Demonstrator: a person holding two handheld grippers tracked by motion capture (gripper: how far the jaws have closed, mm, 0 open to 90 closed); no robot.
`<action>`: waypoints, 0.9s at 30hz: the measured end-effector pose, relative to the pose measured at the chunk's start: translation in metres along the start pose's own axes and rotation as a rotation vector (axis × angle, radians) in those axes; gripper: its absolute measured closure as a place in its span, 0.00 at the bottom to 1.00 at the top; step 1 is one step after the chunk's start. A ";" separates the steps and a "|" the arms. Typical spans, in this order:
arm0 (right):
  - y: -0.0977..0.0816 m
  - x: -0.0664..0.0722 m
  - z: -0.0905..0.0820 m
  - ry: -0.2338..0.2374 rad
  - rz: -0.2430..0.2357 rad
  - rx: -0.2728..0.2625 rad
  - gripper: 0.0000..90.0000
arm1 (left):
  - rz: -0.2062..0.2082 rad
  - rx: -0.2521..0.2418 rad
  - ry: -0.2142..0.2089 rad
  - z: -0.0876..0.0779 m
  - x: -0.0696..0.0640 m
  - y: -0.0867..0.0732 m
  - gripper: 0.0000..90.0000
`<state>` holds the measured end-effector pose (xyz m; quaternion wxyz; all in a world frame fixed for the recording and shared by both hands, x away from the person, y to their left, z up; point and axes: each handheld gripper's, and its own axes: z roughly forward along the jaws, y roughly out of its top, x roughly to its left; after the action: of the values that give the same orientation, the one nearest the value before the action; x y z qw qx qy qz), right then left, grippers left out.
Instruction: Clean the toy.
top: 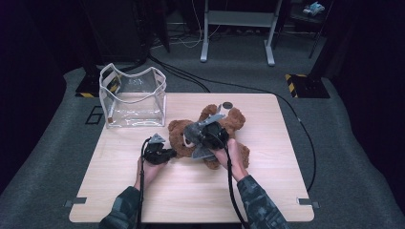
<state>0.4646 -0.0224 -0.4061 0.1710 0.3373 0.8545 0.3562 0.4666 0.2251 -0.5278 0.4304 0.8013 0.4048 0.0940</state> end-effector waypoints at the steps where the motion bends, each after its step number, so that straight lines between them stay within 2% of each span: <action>1: 0.007 0.001 -0.002 -0.004 -0.013 -0.025 0.89 | 0.001 0.000 0.001 0.000 0.000 0.000 0.90; 2: 0.014 0.004 -0.004 -0.003 -0.006 -0.034 0.89 | 0.001 0.001 0.003 0.000 0.000 0.000 0.90; 3: 0.022 0.005 -0.004 -0.008 -0.029 -0.070 0.89 | -0.002 0.003 0.000 0.000 0.000 0.000 0.90; 4: 0.030 0.008 -0.002 -0.005 -0.029 -0.080 0.89 | -0.005 0.003 0.001 0.000 0.000 0.000 0.90; 6: 0.043 0.016 0.005 0.014 0.003 -0.076 0.89 | -0.014 -0.004 0.000 0.001 -0.001 -0.001 0.90; 9: 0.049 0.026 0.030 0.030 -0.008 -0.040 0.89 | -0.013 -0.004 -0.001 0.001 0.000 -0.001 0.90; 11: 0.042 0.033 0.041 0.052 -0.020 -0.021 0.89 | -0.014 -0.002 -0.002 0.000 0.000 -0.001 0.90; 13: 0.034 0.039 0.043 0.060 -0.026 -0.018 0.89 | -0.010 0.001 -0.004 0.000 0.000 -0.001 0.90; 15: 0.025 0.042 0.039 0.069 -0.020 -0.029 0.90 | -0.003 0.007 -0.007 -0.001 0.001 -0.001 0.90; 21: 0.002 0.048 0.028 0.098 -0.045 -0.038 0.90 | -0.008 0.006 -0.009 -0.001 0.002 -0.001 0.90; 24: -0.009 0.054 0.025 0.103 -0.063 -0.033 0.90 | -0.021 0.000 -0.008 -0.001 0.002 -0.001 0.90; 27: -0.019 0.057 0.030 0.092 -0.061 -0.006 0.90 | -0.020 -0.003 -0.010 0.000 0.002 -0.001 0.90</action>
<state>0.4315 0.0225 -0.4431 0.1433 0.2938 0.8703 0.3684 0.4671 0.2269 -0.5288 0.4344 0.7971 0.4106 0.0860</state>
